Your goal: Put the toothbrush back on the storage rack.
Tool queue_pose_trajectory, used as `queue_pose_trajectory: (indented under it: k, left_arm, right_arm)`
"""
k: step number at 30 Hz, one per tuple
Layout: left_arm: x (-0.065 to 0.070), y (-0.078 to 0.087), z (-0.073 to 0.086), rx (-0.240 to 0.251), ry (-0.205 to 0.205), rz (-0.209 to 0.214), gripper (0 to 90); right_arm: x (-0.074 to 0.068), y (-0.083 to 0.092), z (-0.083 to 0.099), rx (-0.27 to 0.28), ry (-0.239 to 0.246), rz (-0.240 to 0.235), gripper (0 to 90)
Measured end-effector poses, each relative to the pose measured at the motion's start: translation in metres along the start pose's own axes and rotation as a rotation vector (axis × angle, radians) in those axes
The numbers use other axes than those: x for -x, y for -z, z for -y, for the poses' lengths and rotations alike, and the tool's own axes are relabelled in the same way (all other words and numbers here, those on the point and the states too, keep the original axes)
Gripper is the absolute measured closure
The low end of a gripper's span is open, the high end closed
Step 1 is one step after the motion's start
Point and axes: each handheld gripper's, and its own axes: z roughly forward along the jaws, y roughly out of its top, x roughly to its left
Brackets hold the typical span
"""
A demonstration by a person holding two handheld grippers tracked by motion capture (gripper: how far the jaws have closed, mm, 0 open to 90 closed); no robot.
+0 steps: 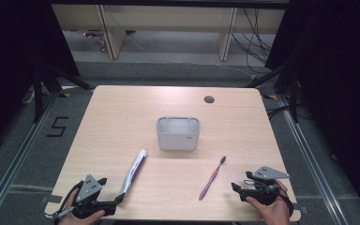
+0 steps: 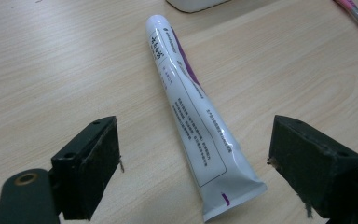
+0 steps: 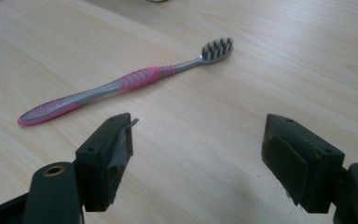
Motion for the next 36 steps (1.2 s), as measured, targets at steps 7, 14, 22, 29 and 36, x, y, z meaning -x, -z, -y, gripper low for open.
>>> queue_pose_trajectory:
  k: [7,14,22,29,36]
  left_arm:
    - [0.0,0.0,0.0,0.0,0.002,-0.006,15.9]
    - [0.0,-0.001,0.0,0.008,0.011,-0.003,15.9]
    - [0.0,0.0,0.0,0.002,0.007,-0.006,15.9]
    - [0.0,0.0,0.0,0.002,0.01,-0.008,15.9]
    - [0.0,-0.001,0.0,0.013,0.016,-0.002,15.9]
  right_arm:
    - [-0.003,0.0,-0.001,-0.004,0.015,-0.011,25.9]
    - [-0.005,-0.001,-0.002,-0.009,0.015,-0.006,28.9]
    - [-0.016,-0.001,-0.011,0.008,0.001,-0.059,46.6]
    - [-0.024,-0.005,-0.016,0.019,0.045,-0.093,73.8]
    - [-0.038,-0.016,-0.02,0.002,0.065,-0.147,87.0]
